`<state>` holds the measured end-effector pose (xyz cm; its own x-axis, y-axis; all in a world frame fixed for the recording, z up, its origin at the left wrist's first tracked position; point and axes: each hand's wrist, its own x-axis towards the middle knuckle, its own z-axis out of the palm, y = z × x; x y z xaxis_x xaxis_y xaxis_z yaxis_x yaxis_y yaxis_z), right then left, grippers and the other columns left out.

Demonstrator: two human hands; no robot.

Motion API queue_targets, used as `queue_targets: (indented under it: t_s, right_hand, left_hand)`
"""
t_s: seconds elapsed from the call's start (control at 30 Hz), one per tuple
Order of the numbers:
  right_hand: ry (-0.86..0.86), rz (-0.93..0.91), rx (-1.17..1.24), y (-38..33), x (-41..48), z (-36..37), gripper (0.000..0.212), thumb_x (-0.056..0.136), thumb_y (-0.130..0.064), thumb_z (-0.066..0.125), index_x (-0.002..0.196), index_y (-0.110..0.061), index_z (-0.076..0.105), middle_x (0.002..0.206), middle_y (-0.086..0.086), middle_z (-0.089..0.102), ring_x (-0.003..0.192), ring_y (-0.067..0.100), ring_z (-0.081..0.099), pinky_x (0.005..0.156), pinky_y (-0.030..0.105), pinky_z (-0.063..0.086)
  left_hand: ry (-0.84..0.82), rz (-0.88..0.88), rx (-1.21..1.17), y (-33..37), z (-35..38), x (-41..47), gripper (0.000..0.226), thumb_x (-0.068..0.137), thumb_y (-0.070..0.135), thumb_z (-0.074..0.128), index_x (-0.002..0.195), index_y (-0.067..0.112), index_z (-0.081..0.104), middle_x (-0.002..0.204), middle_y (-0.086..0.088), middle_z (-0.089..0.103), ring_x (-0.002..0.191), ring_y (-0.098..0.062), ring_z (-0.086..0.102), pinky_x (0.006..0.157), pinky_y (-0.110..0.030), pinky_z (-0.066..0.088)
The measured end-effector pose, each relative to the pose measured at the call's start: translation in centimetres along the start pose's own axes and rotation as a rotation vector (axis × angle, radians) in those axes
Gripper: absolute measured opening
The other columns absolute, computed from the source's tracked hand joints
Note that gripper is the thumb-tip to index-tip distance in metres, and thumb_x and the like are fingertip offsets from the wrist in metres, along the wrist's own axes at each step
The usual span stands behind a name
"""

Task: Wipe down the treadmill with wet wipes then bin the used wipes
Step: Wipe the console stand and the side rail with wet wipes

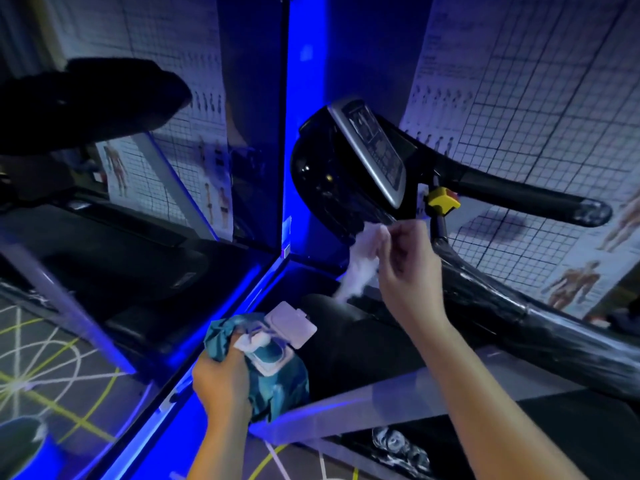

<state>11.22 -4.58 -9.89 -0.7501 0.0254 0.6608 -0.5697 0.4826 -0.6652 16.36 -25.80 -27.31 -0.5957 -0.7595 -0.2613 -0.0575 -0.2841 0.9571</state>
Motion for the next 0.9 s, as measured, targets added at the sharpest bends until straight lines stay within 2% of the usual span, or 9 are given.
queue_targets:
  t_s: [0.1,0.23,0.33,0.43,0.53,0.67,0.73,0.8,0.9]
  right_hand:
    - [-0.015,0.035,-0.014,0.5,3.6,2.5,0.019,0.103,-0.031,0.056,0.099,-0.012,0.053,0.07,-0.003,0.062,0.061,0.008,0.059,0.055,0.028,0.045]
    - [-0.064,-0.041,-0.076,2.3,7.8,5.8,0.015,0.102,-0.021,0.058,0.1,-0.007,0.056,0.076,-0.013,0.062,0.07,-0.009,0.06,0.063,0.021,0.045]
    - [-0.097,-0.181,-0.137,4.2,9.6,7.4,0.014,0.104,-0.019,0.051,0.103,-0.005,0.054,0.082,0.003,0.066,0.081,0.016,0.066,0.071,0.04,0.051]
    - [-0.231,-0.299,-0.243,6.5,10.7,8.3,0.014,0.104,-0.016,0.049,0.115,-0.008,0.051,0.106,0.014,0.064,0.095,0.036,0.064,0.065,0.039,0.049]
    - [-0.368,-0.453,-0.324,7.5,11.1,8.7,0.026,0.102,-0.011,0.05,0.128,-0.013,0.051,0.132,0.007,0.057,0.116,0.031,0.06,0.072,0.038,0.053]
    - [-0.543,-0.595,-0.481,8.5,12.6,8.8,0.048,0.097,-0.002,0.044,0.145,-0.01,0.047,0.156,0.0,0.041,0.147,0.014,0.035,0.098,0.032,0.053]
    - [-0.636,-0.599,-0.61,9.2,13.8,8.6,0.057,0.096,0.0,0.041,0.152,-0.014,0.039,0.164,-0.002,0.029,0.153,0.012,0.02,0.109,0.032,0.045]
    - [-0.694,-0.592,-0.71,9.6,14.6,8.3,0.063,0.098,0.0,0.035,0.158,-0.018,0.028,0.168,-0.003,0.018,0.155,0.011,0.007,0.122,0.028,0.021]
    - [-0.669,-0.714,-0.929,10.3,14.9,8.4,0.067,0.094,-0.005,0.017,0.161,-0.008,0.011,0.169,0.006,0.005,0.156,0.018,-0.002,0.125,0.031,-0.001]
  left_hand:
    - [0.003,0.036,-0.002,0.6,0.1,-0.1,0.019,0.092,0.034,0.082,0.094,0.017,0.075,0.089,-0.006,0.074,0.077,-0.027,0.066,0.072,-0.046,0.056]
    - [-0.013,0.048,-0.008,1.4,0.1,0.1,0.022,0.088,0.041,0.084,0.093,0.02,0.078,0.089,-0.004,0.078,0.087,-0.031,0.073,0.08,-0.056,0.063]
    - [-0.034,0.026,-0.007,1.6,0.0,0.3,0.02,0.091,0.04,0.082,0.091,0.02,0.078,0.086,-0.003,0.078,0.083,-0.03,0.074,0.077,-0.053,0.062]
    - [-0.025,0.005,0.003,1.7,-0.1,0.7,0.021,0.087,0.043,0.084,0.09,0.022,0.078,0.085,-0.004,0.078,0.082,-0.031,0.073,0.074,-0.049,0.062]
    - [-0.021,-0.014,0.024,2.2,0.0,0.8,0.022,0.087,0.042,0.084,0.088,0.022,0.077,0.086,-0.007,0.076,0.081,-0.031,0.071,0.07,-0.043,0.056]
    - [-0.041,-0.002,0.058,2.8,0.4,1.1,0.022,0.088,0.043,0.082,0.086,0.022,0.077,0.087,-0.005,0.076,0.083,-0.029,0.069,0.074,-0.042,0.053]
    - [-0.048,-0.004,0.065,2.6,0.9,1.3,0.024,0.087,0.044,0.083,0.09,0.021,0.078,0.089,-0.004,0.076,0.086,-0.03,0.07,0.074,-0.042,0.054]
    - [-0.059,0.0,0.102,2.4,1.3,1.3,0.028,0.087,0.048,0.082,0.096,0.021,0.079,0.093,-0.003,0.077,0.089,-0.03,0.071,0.077,-0.044,0.056]
    - [-0.062,0.016,0.087,2.3,2.0,1.3,0.024,0.09,0.047,0.079,0.098,0.025,0.079,0.093,0.0,0.078,0.091,-0.028,0.072,0.078,-0.044,0.056]
